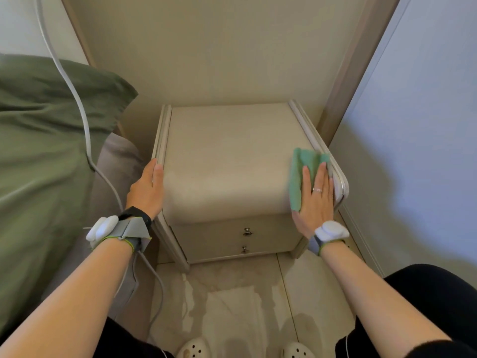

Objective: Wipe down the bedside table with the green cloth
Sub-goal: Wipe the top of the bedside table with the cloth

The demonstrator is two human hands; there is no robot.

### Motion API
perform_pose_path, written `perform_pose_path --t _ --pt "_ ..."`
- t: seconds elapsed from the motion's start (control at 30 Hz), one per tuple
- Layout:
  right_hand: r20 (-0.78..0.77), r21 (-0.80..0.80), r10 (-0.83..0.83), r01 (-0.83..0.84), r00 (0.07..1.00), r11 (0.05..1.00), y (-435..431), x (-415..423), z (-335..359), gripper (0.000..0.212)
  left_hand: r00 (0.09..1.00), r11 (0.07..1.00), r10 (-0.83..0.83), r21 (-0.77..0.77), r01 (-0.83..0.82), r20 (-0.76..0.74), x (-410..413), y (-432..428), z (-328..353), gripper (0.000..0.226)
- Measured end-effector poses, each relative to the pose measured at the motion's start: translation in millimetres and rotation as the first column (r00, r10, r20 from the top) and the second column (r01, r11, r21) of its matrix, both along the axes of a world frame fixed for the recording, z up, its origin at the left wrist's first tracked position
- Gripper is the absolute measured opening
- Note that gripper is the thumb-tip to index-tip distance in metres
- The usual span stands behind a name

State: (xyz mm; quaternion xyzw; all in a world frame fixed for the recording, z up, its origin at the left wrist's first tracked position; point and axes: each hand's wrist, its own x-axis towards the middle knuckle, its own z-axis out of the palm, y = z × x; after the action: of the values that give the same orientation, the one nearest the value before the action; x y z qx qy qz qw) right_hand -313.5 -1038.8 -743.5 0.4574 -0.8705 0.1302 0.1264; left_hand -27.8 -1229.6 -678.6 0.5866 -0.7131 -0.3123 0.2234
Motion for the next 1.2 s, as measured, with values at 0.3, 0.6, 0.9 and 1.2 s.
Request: perform_pose_path --t 0.3,0.6,0.9,1.2 --pt "0.113 -0.007 -0.006 0.007 0.994 1.000 31 16 -57 0.070 1.000 1.000 0.001 -0.016 -0.001 -0.015 -1 0 -1 0.056" --pt "-0.164 -0.076 0.073 -0.086 0.984 0.993 11 -9 -29 0.074 1.000 1.000 -0.005 -0.022 0.005 0.005 -2 2 2 0.054" --pt "-0.049 -0.236 0.040 -0.050 0.998 0.970 -6 27 -63 0.083 1.000 0.999 -0.001 -0.047 0.002 0.021 -3 1 1 0.054" --pt "-0.369 -0.047 0.404 -0.451 0.837 0.891 -81 143 -55 0.065 1.000 1.000 0.000 -0.014 0.000 -0.004 1 -1 -1 0.054"
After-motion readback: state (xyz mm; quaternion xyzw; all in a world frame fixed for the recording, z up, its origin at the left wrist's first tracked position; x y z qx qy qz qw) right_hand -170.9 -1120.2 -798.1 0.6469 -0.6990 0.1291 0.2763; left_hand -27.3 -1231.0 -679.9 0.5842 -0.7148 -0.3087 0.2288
